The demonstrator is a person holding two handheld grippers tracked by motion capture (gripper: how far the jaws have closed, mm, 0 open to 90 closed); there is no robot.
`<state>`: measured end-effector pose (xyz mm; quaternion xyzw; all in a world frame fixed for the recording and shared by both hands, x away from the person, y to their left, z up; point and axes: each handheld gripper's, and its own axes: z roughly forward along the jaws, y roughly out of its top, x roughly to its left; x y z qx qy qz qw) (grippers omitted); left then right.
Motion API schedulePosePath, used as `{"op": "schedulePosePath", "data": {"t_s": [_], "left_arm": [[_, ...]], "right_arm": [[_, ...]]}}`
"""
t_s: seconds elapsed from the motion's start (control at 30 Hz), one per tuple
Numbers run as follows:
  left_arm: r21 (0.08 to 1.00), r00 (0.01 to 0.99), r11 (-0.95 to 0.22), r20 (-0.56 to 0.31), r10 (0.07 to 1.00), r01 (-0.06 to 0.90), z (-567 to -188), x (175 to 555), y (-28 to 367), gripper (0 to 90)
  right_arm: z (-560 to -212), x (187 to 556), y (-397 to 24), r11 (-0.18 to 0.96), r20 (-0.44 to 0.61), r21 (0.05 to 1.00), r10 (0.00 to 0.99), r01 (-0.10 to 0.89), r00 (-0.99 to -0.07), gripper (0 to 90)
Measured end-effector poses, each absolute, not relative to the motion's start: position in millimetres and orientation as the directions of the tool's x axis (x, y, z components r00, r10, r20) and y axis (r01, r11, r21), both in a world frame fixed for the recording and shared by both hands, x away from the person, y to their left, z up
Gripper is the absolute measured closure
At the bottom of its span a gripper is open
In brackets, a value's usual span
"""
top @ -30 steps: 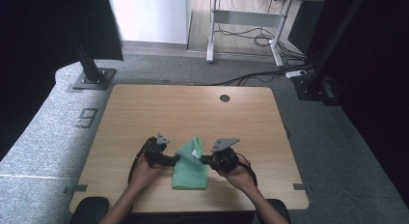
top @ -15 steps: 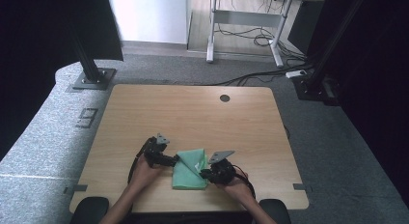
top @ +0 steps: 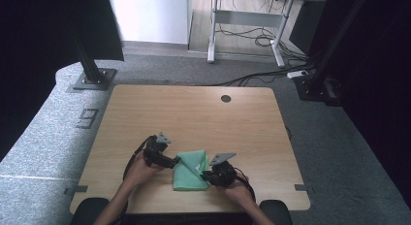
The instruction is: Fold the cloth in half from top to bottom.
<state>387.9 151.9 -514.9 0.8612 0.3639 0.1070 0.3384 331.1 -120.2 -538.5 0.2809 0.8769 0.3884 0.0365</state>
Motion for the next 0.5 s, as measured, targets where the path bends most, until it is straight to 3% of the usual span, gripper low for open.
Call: {"op": "schedulePosePath", "data": {"t_s": [0.2, 0.37, 0.5], "left_arm": [[0.675, 0.702, -0.5, -0.038, 0.711, 0.543, -496.7, 406.5, 136.8, 6.6], [0.602, 0.721, -0.584, 0.02, 0.692, 0.544, -503.4, 437.4, 114.1, 6.8], [0.558, 0.735, -0.613, 0.008, 0.678, 0.559, -513.6, 445.5, 106.4, 6.8]], "right_arm": [[-538.5, 330.5, -119.2, 0.545, 0.142, 0.702, 0.523, 0.458, -0.84, 80.7], [-538.2, 329.5, -118.7, 0.545, 0.139, 0.703, 0.525, 0.457, -0.84, 80.5], [-538.2, 329.6, -119.1, 0.542, 0.145, 0.702, 0.526, 0.462, -0.838, 80.2]]}}
